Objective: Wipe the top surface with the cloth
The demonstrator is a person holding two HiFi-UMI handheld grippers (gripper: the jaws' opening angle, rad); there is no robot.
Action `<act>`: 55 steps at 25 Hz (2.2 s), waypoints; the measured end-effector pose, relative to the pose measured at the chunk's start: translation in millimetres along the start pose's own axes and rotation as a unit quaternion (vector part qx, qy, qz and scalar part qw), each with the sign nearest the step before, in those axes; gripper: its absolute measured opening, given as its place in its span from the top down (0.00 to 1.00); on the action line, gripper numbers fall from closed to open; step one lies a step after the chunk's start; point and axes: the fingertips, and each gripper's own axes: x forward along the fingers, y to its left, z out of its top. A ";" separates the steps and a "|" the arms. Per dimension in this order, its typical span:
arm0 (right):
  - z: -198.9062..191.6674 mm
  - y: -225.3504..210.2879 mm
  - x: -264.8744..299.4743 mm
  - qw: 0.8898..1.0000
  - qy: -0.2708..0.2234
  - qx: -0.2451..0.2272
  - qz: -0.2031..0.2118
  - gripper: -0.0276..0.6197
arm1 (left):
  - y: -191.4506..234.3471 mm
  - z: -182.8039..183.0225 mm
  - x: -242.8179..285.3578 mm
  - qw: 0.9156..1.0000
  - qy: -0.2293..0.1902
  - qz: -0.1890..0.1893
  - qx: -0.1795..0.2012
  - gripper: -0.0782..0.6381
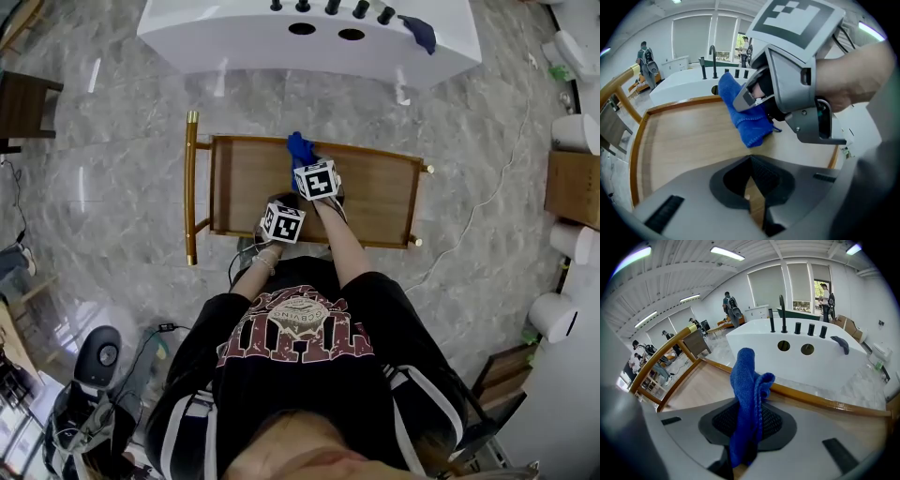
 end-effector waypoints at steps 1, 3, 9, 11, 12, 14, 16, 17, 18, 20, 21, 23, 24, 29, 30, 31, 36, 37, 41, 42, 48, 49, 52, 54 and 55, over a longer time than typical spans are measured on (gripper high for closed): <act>0.3 -4.1 -1.0 1.000 0.000 0.002 -0.001 0.82 | -0.4 2.4 1.5 1.000 0.004 0.001 0.001 0.82; 0.9 -11.1 -1.8 1.000 0.000 0.005 -0.004 0.82 | -0.6 6.9 4.5 1.000 0.012 0.002 -0.005 0.82; -6.0 -16.8 -6.2 1.000 0.007 0.005 -0.004 0.82 | -2.4 2.7 3.9 1.000 0.018 0.011 0.004 0.82; -9.1 -17.3 -9.1 1.000 0.008 0.004 -0.005 0.82 | -3.5 -0.1 2.6 1.000 0.021 0.012 0.003 0.82; -10.2 -18.3 -10.0 1.000 0.008 0.005 -0.006 0.82 | -3.1 -1.0 2.6 1.000 0.022 0.013 0.002 0.82; -12.7 -22.2 -12.4 1.000 0.008 0.011 -0.009 0.82 | -2.1 -2.0 3.0 1.000 0.027 0.014 0.004 0.82; -14.7 -27.9 -15.7 1.000 0.009 0.016 -0.013 0.82 | -2.1 -2.0 3.0 0.999 0.030 0.015 0.008 0.82; -15.5 -31.0 -17.3 1.000 0.010 0.017 -0.016 0.82 | -2.2 -1.6 2.9 0.999 0.030 0.016 0.011 0.82; -16.5 -34.0 -18.8 1.000 0.011 0.018 -0.017 0.82 | -2.4 -1.4 2.8 0.999 0.030 0.018 0.013 0.82; -18.8 -40.5 -21.3 0.999 0.012 0.022 -0.021 0.82 | -3.4 -1.1 3.5 0.999 0.033 0.020 0.019 0.82; -19.7 -43.9 -22.7 0.999 0.012 0.023 -0.023 0.82 | -3.9 -1.0 4.3 0.999 0.036 0.020 0.021 0.82; -21.2 -49.0 -26.3 0.999 0.012 0.025 -0.029 0.82 | -4.0 -1.7 4.8 0.999 0.040 0.020 0.021 0.82; -22.4 -50.5 -28.2 0.999 0.012 0.026 -0.031 0.82 | -3.7 -2.8 4.1 0.999 0.041 0.020 0.020 0.82; -28.4 -61.9 -32.8 0.999 0.014 0.032 -0.040 0.82 | -2.8 -3.3 4.3 0.998 0.043 0.027 0.036 0.82; -28.7 -65.3 -33.8 0.998 0.015 0.033 -0.042 0.82 | -2.7 -2.3 4.9 0.998 0.042 0.029 0.035 0.82; -29.2 -68.7 -35.1 0.998 0.016 0.032 -0.044 0.82 | -2.6 -1.6 5.2 0.998 0.041 0.030 0.033 0.82; -33.1 -82.2 -46.2 0.998 0.009 0.028 -0.053 0.82 | -5.5 -4.1 5.4 0.998 0.044 0.029 0.035 0.82; -37.0 -86.1 -47.0 0.998 0.011 0.035 -0.056 0.82 | -5.9 -4.0 5.7 0.998 0.043 0.030 0.036 0.82; -43.8 -101.8 -53.0 0.996 0.013 0.051 -0.067 0.82 | -6.5 -0.8 6.7 0.998 0.040 0.039 0.034 0.82; -44.8 -105.5 -55.1 0.996 0.013 0.053 -0.070 0.82 | -6.5 0.1 6.7 0.998 0.040 0.040 0.034 0.82; -45.7 -127.6 -65.9 0.995 0.010 0.061 -0.078 0.82 | -8.5 9.4 6.8 0.998 0.038 0.043 0.032 0.82; -45.7 -131.0 -67.9 0.995 0.009 0.063 -0.081 0.82 | -9.1 10.8 6.6 0.998 0.038 0.043 0.034 0.82; -48.1 -137.8 -71.4 0.994 0.009 0.067 -0.085 0.82 | -9.5 12.2 6.5 0.998 0.038 0.045 0.035 0.82; -50.2 -142.0 -72.8 0.994 0.011 0.067 -0.087 0.82 | -9.5 12.4 7.0 0.997 0.040 0.046 0.036 0.82; -51.4 -144.1 -73.5 0.994 0.012 0.066 -0.088 0.82 | -9.5 12.2 7.2 0.997 0.040 0.046 0.037 0.82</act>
